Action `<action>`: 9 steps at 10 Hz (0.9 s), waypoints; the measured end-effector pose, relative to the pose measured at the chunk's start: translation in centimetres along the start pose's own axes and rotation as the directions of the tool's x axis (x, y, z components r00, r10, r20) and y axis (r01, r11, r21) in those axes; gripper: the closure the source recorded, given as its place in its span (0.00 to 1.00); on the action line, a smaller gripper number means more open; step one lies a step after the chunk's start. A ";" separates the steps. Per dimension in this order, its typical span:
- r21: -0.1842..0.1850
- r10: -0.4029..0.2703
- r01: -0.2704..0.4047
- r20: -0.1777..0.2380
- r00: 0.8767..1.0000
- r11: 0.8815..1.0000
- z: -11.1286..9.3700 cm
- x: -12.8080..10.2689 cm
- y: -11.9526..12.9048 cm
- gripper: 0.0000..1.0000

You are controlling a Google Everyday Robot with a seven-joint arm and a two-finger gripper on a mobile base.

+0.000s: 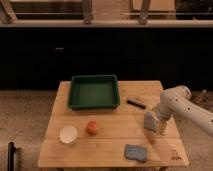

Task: Place towel in tray

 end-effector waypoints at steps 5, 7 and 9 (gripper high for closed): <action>0.016 0.003 -0.003 -0.003 1.000 1.000 1.4 -0.1 -0.5 0.20; 0.020 0.004 -0.004 -0.002 1.000 1.000 1.8 0.0 -0.9 0.20; 0.021 0.001 -0.001 0.000 1.000 1.000 2.4 -0.2 -1.3 0.20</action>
